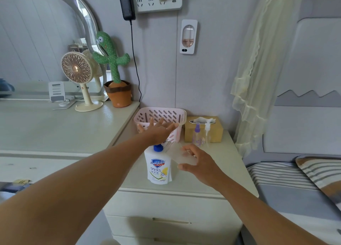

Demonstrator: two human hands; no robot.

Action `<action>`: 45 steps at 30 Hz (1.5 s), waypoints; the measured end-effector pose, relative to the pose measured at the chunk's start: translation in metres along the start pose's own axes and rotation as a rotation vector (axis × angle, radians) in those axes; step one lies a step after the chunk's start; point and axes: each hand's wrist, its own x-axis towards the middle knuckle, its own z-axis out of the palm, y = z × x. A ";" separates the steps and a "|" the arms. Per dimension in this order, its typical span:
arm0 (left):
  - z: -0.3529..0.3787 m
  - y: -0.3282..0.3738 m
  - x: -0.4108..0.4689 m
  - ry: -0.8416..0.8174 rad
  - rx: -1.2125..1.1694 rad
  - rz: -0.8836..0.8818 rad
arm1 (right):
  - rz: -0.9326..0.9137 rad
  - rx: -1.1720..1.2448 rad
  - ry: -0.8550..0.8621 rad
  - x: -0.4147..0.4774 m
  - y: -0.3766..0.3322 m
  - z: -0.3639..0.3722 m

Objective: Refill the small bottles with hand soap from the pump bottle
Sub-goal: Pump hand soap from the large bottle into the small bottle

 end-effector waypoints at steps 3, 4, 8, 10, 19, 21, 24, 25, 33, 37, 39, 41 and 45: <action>0.002 -0.006 0.011 0.024 -0.017 -0.013 | 0.000 0.005 0.016 0.001 -0.001 -0.001; 0.005 -0.006 0.009 0.022 -0.021 -0.023 | 0.003 0.007 0.012 0.001 0.000 0.001; 0.005 0.004 -0.010 0.013 -0.026 -0.037 | 0.008 -0.003 -0.008 0.000 0.003 0.006; 0.006 0.007 -0.013 0.005 0.025 -0.024 | 0.009 -0.005 -0.008 -0.001 0.004 0.006; 0.001 -0.006 0.008 0.015 -0.027 -0.029 | -0.002 0.003 0.012 -0.001 -0.005 0.001; 0.003 -0.001 0.003 0.030 -0.041 -0.028 | 0.003 0.008 0.011 -0.001 -0.003 0.003; 0.012 -0.004 -0.001 0.020 -0.048 -0.045 | 0.022 0.007 -0.009 -0.002 0.000 0.008; 0.012 -0.004 -0.001 0.018 -0.051 -0.055 | 0.023 0.008 -0.010 -0.003 0.001 0.008; 0.002 -0.006 0.010 0.035 -0.055 -0.030 | 0.003 0.003 0.026 -0.002 -0.007 0.001; 0.003 0.006 -0.008 0.016 -0.056 0.009 | -0.001 -0.016 0.012 -0.003 -0.005 0.002; 0.004 0.007 -0.013 0.007 -0.067 -0.004 | 0.006 -0.018 0.001 -0.004 -0.004 0.004; 0.006 0.005 -0.012 0.013 -0.038 -0.016 | 0.007 -0.015 -0.001 -0.005 -0.004 0.005; 0.002 -0.005 0.004 0.002 -0.034 -0.036 | 0.001 -0.003 0.014 -0.006 -0.007 0.002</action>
